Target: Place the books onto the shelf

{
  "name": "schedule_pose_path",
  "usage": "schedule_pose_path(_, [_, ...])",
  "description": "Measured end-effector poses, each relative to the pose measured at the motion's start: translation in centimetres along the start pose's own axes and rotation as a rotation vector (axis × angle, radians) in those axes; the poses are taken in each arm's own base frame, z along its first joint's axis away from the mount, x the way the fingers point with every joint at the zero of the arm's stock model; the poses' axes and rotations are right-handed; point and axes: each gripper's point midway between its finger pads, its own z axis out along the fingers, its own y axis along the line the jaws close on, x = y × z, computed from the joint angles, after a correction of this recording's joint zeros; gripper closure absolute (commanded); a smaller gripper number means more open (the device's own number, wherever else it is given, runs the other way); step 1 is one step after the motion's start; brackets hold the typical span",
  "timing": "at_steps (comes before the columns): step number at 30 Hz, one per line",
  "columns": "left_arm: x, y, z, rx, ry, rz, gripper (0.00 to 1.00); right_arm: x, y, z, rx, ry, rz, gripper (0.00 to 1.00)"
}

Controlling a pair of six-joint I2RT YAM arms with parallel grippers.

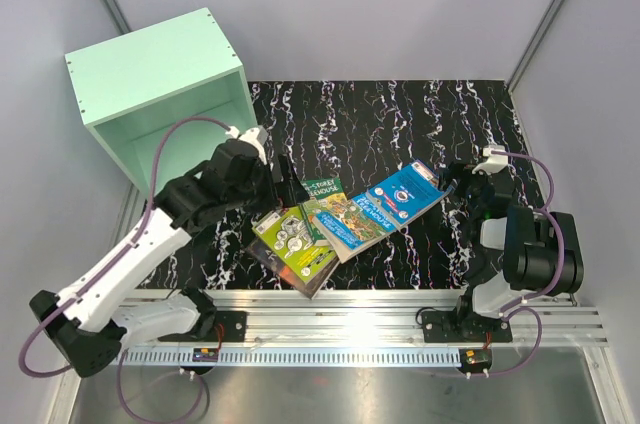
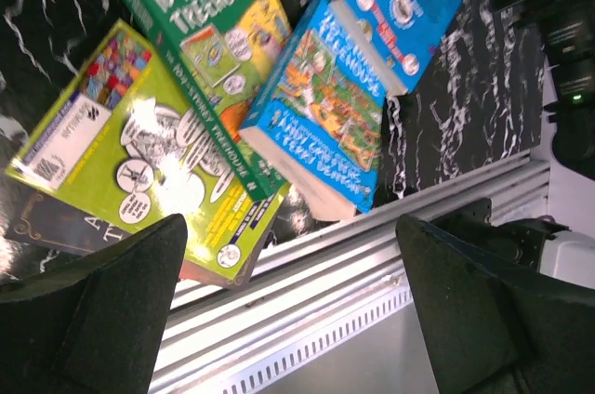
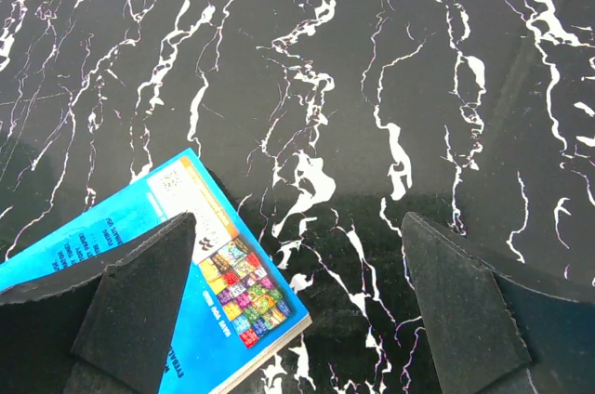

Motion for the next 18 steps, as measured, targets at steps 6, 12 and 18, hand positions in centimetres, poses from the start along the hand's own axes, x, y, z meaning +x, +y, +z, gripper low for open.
schedule_pose_path(6, [-2.9, -0.6, -4.5, -0.144, -0.132, 0.044, 0.01, 0.0, 0.0, 0.0, 0.0, 0.0, 0.0, 0.0])
schedule_pose_path(12, [0.4, 3.3, -2.3, -0.218, -0.017, 0.018, 0.01, 0.0, 0.0, 0.0, 0.0, 0.0, 0.0, 0.0])
schedule_pose_path(18, [2.4, 4.2, -2.8, -0.22, 0.058, 0.07, 0.01, 0.0, 0.0, 0.0, 0.0, 0.0, 0.0, 0.0])
